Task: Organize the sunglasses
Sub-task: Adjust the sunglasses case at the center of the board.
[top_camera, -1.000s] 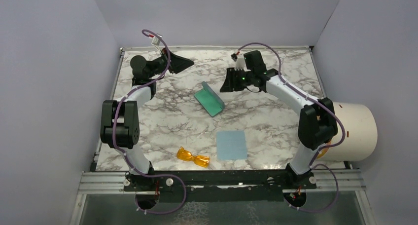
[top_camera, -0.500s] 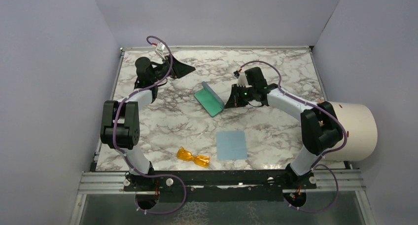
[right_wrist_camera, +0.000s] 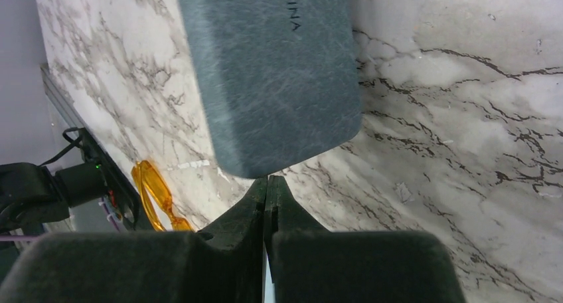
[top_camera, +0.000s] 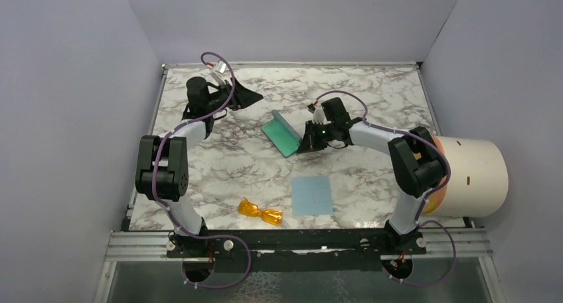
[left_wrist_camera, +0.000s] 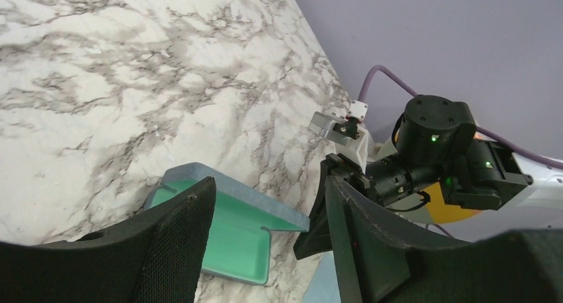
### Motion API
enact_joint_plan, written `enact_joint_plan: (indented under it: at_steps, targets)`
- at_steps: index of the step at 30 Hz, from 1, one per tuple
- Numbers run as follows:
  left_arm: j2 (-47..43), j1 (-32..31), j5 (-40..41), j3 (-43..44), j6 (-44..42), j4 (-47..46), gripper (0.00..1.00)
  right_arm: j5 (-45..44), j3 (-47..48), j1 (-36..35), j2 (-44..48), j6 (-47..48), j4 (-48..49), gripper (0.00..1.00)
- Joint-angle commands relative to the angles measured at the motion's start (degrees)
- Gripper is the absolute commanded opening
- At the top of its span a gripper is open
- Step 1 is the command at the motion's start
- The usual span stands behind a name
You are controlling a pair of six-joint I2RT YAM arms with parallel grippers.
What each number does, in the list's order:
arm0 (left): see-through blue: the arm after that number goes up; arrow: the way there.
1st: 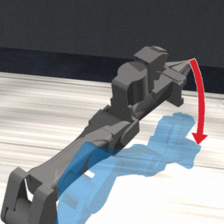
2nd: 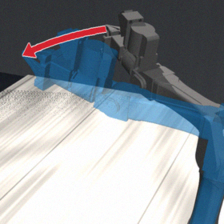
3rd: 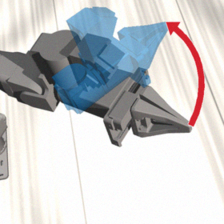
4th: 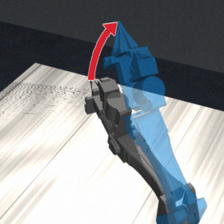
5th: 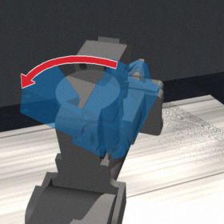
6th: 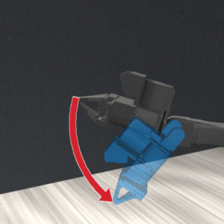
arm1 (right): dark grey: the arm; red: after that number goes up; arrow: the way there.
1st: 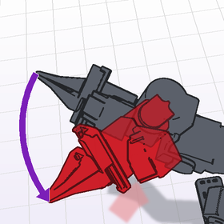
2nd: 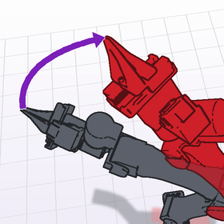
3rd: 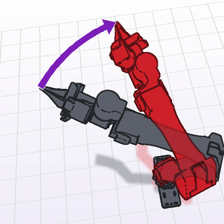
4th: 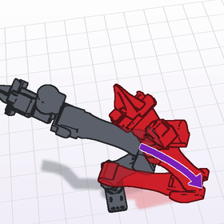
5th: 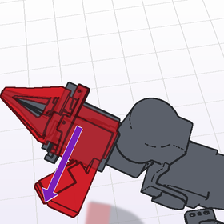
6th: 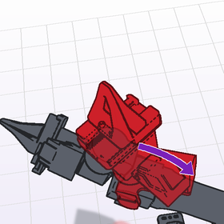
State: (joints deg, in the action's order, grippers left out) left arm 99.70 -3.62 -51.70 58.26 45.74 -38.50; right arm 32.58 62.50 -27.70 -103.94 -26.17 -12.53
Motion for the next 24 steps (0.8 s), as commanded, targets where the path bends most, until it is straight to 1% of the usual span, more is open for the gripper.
enact_joint_plan:
  at_steps: [1, 7, 12, 17, 24]
  targets:
    - [-1.9, -0.3, 4.7, 1.4, -7.8, 8.5, 0.63, 1.5, 2.5, -0.3, -3.3, -0.6, 3.0, 0.01]
    - [-1.0, -0.3, 5.2, 2.2, -8.5, 9.8, 0.63, -0.2, 5.6, -0.2, -5.3, 0.0, 2.6, 0.01]
    - [-0.1, -0.7, 5.0, 2.8, -8.5, 9.9, 0.63, -3.1, 9.9, -0.1, -7.4, 1.2, 0.3, 0.01]
    - [0.3, -1.0, 5.2, 3.0, -8.8, 10.2, 0.63, -3.9, 13.6, 0.9, -9.9, 1.5, -0.4, 0.01]
    - [-0.4, -1.0, 8.6, 2.7, -12.4, 14.6, 0.63, -5.4, 18.1, 2.3, -13.3, 1.4, -1.2, 0.01]
